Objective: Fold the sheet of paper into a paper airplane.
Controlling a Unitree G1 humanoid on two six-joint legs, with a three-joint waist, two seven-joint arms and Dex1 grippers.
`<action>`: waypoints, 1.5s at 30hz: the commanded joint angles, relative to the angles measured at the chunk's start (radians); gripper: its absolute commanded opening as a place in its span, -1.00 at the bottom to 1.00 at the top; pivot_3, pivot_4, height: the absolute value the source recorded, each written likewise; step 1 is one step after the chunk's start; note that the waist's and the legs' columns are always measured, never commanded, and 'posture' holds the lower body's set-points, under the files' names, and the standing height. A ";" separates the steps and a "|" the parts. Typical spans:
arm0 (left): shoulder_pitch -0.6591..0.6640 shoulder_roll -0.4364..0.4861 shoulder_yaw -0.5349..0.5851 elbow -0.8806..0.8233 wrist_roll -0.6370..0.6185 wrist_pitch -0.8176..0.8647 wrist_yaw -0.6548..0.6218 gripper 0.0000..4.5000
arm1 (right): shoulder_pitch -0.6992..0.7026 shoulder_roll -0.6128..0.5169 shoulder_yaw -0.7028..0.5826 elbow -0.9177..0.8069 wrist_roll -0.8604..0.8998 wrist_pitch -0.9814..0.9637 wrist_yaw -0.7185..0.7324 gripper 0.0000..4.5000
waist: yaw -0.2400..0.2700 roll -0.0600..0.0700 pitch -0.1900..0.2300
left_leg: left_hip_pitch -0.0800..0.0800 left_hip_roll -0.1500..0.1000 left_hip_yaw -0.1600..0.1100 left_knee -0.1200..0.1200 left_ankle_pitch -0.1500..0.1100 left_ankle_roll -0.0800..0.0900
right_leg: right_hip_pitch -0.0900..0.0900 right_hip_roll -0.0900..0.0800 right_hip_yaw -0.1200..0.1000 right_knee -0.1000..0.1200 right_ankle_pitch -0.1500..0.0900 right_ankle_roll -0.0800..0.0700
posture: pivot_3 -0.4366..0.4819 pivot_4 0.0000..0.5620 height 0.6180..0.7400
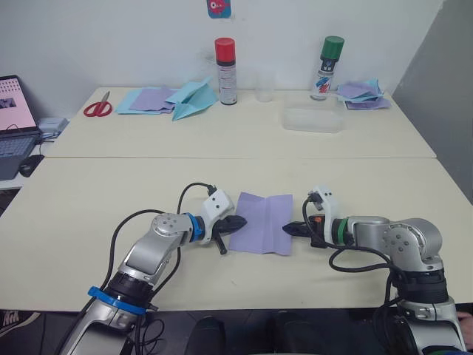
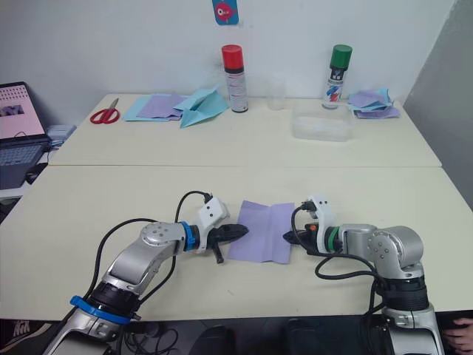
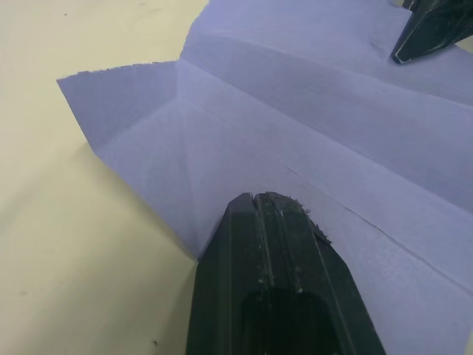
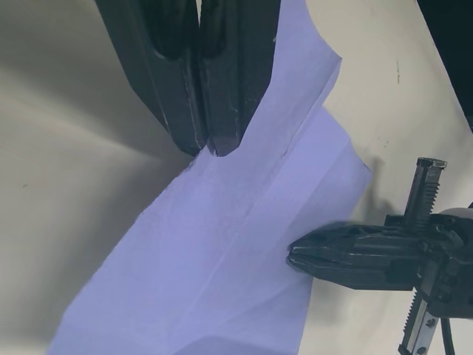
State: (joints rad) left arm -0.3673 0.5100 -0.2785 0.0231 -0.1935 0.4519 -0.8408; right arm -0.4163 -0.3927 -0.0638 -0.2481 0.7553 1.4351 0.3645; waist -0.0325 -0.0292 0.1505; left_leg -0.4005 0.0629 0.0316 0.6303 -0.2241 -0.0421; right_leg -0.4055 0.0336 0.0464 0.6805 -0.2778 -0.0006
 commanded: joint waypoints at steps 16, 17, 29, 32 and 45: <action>0.031 0.005 -0.017 0.045 0.059 0.020 0.022 -1.00 | -0.129 -0.083 0.021 -0.007 -0.155 -0.395 0.093 0.15 | 0.000 0.000 0.000 | 0.000 0.000 0.000 0.000 0.000 0.000 | 0.000 0.000 0.000 0.000 0.000 0.000 | -0.05 -0.47 1.00; 0.032 0.003 -0.017 0.044 0.058 0.022 0.024 -1.00 | -0.142 -0.059 0.027 -0.025 -0.148 -0.418 0.094 0.05 | 0.000 0.000 0.000 | 0.000 0.000 0.000 0.000 0.000 0.000 | 0.000 0.000 0.000 0.000 0.000 0.000 | -0.05 -0.47 1.00; 0.044 -0.007 -0.017 0.028 0.054 0.043 0.037 -1.00 | -0.003 0.022 0.398 0.045 -0.436 -0.796 0.179 -0.99 | 0.000 0.000 0.000 | 0.000 0.000 0.000 0.000 0.000 0.000 | 0.000 -0.001 0.000 -0.001 0.000 0.000 | -0.05 -0.47 1.00; 0.048 -0.008 -0.017 0.024 0.053 0.048 0.042 -1.00 | 0.017 0.010 0.419 0.083 -0.485 -0.834 0.196 -0.99 | 0.000 0.000 0.000 | 0.000 0.000 0.000 0.000 0.000 0.000 | 0.000 -0.001 0.000 -0.001 0.000 0.000 | -0.05 -0.47 1.00; 0.085 -0.004 0.019 -0.030 0.026 0.084 0.070 -1.00 | 0.089 -0.074 0.388 0.163 -0.627 -0.913 0.197 -0.99 | 0.001 -0.001 -0.001 | 0.002 0.001 0.000 -0.001 0.000 0.000 | 0.001 -0.001 0.000 0.000 -0.001 -0.001 | -0.05 -0.47 1.00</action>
State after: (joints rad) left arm -0.3196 0.4935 -0.2624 -0.0356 -0.1851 0.4815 -0.7826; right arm -0.3383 -0.4595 0.3601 -0.1096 0.1482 0.5124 0.5835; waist -0.0319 -0.0306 0.1491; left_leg -0.3984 0.0638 0.0319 0.6296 -0.2241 -0.0421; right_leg -0.4047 0.0326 0.0464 0.6803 -0.2785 -0.0015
